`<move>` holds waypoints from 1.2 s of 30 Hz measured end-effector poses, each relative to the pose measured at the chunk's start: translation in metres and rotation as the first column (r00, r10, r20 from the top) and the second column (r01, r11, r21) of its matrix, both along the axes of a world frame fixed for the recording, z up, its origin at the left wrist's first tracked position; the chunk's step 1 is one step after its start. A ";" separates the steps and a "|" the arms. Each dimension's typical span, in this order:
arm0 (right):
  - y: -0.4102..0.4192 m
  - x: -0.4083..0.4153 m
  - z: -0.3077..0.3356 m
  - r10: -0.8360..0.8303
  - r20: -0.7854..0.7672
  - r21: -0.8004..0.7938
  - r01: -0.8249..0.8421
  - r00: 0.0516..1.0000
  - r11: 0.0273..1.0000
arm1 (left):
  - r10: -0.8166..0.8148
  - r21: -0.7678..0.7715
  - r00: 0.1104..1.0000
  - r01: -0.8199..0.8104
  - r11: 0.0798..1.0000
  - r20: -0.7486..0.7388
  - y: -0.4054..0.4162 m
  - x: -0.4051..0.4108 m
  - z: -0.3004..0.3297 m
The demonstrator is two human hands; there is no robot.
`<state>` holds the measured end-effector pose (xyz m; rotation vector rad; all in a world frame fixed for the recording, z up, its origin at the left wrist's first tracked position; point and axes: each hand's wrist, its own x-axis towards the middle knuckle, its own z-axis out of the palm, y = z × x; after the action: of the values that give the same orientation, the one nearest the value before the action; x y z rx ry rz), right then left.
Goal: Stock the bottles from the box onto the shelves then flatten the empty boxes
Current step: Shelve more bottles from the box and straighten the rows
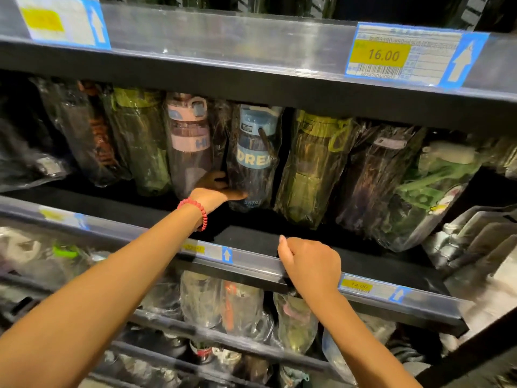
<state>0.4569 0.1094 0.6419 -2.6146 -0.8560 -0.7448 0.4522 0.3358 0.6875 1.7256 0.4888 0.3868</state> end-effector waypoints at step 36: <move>0.340 -0.567 -0.162 0.377 -0.926 0.128 -0.942 -0.002 0.310 | 0.801 -0.096 0.175 -0.984 0.147 -0.572 0.063 -0.790 -0.212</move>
<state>-0.1096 0.4497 0.4802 -1.7690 -1.9386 1.2866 -0.3374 0.3987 0.4760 0.7561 1.8841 0.7261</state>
